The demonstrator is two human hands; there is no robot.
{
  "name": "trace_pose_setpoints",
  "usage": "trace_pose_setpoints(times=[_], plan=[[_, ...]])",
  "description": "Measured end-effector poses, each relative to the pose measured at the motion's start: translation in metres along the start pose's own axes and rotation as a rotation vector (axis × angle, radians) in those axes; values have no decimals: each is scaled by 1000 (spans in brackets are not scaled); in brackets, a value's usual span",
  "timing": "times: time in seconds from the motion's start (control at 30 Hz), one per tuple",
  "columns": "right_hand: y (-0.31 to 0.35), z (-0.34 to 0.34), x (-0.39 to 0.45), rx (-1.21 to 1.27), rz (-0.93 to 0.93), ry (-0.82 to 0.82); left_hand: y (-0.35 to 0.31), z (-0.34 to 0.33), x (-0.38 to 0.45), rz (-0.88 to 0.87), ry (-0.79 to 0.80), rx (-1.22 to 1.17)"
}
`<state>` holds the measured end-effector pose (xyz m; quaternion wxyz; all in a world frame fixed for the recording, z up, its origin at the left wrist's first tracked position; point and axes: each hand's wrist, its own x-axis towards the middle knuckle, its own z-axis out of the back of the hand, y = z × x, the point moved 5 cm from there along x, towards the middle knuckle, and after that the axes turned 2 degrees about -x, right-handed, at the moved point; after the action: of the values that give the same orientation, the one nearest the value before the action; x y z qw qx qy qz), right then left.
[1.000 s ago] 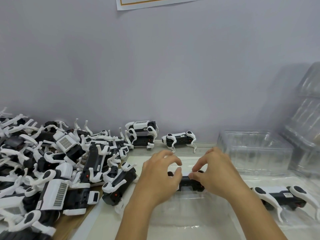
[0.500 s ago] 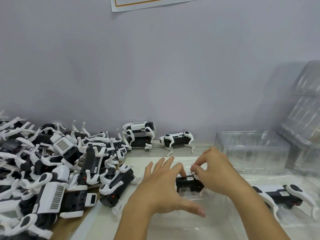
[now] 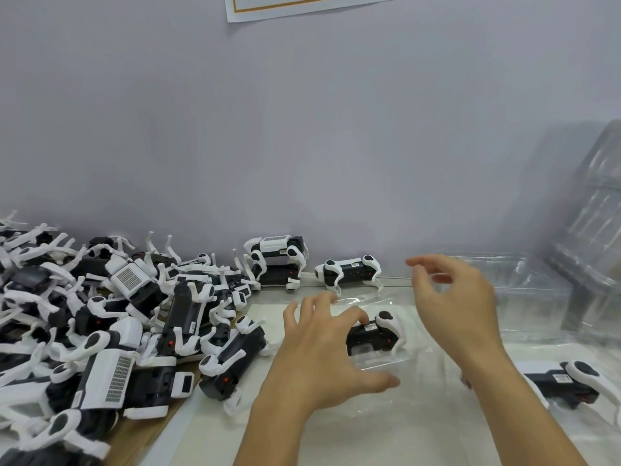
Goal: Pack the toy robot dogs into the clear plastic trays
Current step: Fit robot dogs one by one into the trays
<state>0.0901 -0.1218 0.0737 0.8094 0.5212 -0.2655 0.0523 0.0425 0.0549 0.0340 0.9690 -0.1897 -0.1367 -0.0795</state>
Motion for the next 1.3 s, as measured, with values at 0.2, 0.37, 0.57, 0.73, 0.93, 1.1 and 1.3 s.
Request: trace_pose_setpoints(times=[0.2, 0.37, 0.57, 0.73, 0.93, 1.1, 1.3], plan=[[-4, 6, 2, 69, -51, -70, -6, 15, 0, -34, -188, 8], [-4, -11, -4, 172, -121, 149, -9, 31, -1, 4, -415, -30], [1, -22, -11, 180, -45, 384, -6, 23, -1, 30, -386, -53], [4, -22, -13, 200, 14, 432, -3, 13, -1, 42, -314, -78], [-1, -20, -13, 235, -28, 361, -7, 21, -2, -37, -442, -25], [3, -15, -12, 315, -3, 296, -11, 26, -4, -99, -576, 0], [3, -11, -11, 443, 18, 240, -8, 28, -4, -49, -561, -110]])
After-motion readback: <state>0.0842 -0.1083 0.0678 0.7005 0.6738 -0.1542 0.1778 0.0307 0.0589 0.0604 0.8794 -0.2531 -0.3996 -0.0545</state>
